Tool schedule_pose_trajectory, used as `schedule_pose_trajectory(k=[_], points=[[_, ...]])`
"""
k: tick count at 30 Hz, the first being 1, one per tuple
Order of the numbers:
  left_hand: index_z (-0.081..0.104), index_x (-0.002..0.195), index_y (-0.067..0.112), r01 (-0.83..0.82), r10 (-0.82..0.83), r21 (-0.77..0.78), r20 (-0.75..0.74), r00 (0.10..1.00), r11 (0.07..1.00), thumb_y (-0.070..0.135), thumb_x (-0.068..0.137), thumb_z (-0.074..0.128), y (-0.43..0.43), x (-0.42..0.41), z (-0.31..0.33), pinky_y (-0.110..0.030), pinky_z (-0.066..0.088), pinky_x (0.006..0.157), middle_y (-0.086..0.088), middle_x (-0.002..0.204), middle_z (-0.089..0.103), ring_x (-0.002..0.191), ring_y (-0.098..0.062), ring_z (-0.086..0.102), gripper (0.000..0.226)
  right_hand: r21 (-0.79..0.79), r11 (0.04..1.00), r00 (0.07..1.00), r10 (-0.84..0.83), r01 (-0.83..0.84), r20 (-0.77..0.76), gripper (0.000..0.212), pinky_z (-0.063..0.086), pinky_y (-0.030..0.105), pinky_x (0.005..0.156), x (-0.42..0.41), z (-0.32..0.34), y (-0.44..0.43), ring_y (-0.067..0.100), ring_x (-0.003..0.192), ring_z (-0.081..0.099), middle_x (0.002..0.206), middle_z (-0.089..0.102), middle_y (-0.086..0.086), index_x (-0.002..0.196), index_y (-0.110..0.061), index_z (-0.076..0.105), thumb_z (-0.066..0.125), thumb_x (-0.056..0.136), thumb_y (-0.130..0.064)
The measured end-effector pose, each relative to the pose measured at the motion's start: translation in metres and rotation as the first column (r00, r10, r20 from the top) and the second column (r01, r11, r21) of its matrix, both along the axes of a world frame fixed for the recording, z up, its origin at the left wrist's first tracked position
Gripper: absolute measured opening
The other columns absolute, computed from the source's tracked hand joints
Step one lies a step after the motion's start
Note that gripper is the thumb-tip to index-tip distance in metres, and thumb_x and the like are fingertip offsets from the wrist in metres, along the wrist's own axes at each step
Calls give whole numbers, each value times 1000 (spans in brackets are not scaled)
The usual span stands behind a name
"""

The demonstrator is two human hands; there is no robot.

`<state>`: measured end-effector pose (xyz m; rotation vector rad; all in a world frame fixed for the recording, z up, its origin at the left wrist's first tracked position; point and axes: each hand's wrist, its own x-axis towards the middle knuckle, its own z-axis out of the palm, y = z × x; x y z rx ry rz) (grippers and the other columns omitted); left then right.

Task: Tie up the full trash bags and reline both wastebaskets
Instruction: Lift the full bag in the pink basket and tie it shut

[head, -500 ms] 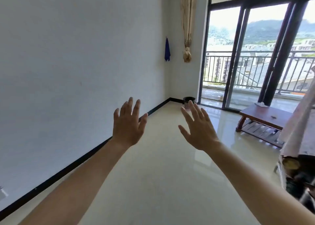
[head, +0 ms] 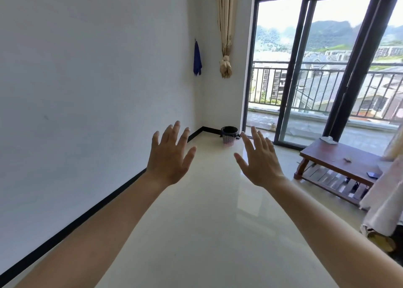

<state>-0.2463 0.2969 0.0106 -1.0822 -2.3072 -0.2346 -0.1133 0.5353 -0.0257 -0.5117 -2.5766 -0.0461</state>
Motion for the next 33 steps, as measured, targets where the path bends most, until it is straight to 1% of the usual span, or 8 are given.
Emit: schedule_pose_trajectory(k=[6, 10, 15, 19, 24, 27, 30, 33], points=[[38, 148, 12, -17, 15, 39, 49, 999, 999, 51, 99, 22, 76, -142, -21, -57, 26, 110, -19, 156, 31, 141, -35, 36, 65, 36, 999, 997, 20, -23, 75, 79, 7, 47, 122, -143, -25, 77, 35, 152, 12, 165, 7, 18, 159, -17, 17, 16, 94, -63], [37, 148, 13, 24, -27, 29, 100, 995, 999, 54, 97, 15, 155, -251, -10, -56, 23, 112, -18, 157, 29, 142, -33, 33, 69, 24, 1000, 995, -2, -1, 97, 74, 6, 44, 123, -247, -15, 147, 33, 153, 8, 166, 2, 15, 159, -19, 12, 31, 99, -58], [35, 149, 14, 64, -69, 32, 166, 984, 997, 56, 94, 10, 278, -356, -3, -54, 20, 113, -17, 159, 26, 144, -30, 28, 74, 7, 998, 995, -68, 67, 70, 73, 12, 48, 123, -327, -5, 247, 34, 152, 14, 165, 12, 17, 158, -16, 17, 37, 100, -55], [39, 147, 14, 123, -122, 2, 154, 981, 992, 56, 95, 13, 384, -426, -23, -57, 24, 110, -17, 156, 31, 141, -32, 34, 72, 1, 988, 987, -153, 154, 55, 74, 20, 52, 121, -377, -20, 346, 36, 150, 20, 164, 14, 18, 157, -15, 21, 38, 99, -57], [39, 147, 15, 141, -135, -25, 169, 976, 990, 57, 94, 12, 529, -517, -50, -57, 25, 110, -17, 156, 31, 140, -31, 35, 73, -51, 973, 973, -220, 224, 73, 76, 22, 55, 120, -462, -45, 482, 37, 149, 22, 164, 14, 18, 157, -15, 19, 38, 98, -59], [36, 148, 16, 133, -120, -67, 175, 977, 989, 58, 92, 8, 602, -573, -48, -56, 23, 111, -16, 158, 28, 142, -30, 31, 76, -77, 971, 970, -215, 224, 115, 76, 19, 54, 120, -513, -48, 554, 38, 150, 19, 165, 11, 18, 157, -15, 18, 40, 98, -57], [43, 145, 13, 142, -135, -66, 108, 985, 988, 54, 96, 18, 665, -636, -34, -59, 28, 108, -18, 153, 36, 138, -33, 38, 69, -39, 976, 969, -206, 213, 133, 77, 16, 54, 120, -577, -34, 629, 39, 150, 17, 165, 9, 20, 158, -14, 15, 38, 98, -57], [46, 143, 12, 110, -104, -46, 118, 988, 993, 52, 97, 24, 707, -700, -30, -59, 30, 107, -19, 151, 40, 136, -34, 41, 64, -99, 968, 966, -215, 230, 145, 76, 14, 53, 121, -647, -26, 687, 39, 151, 13, 165, 7, 19, 158, -15, 15, 38, 99, -56]])
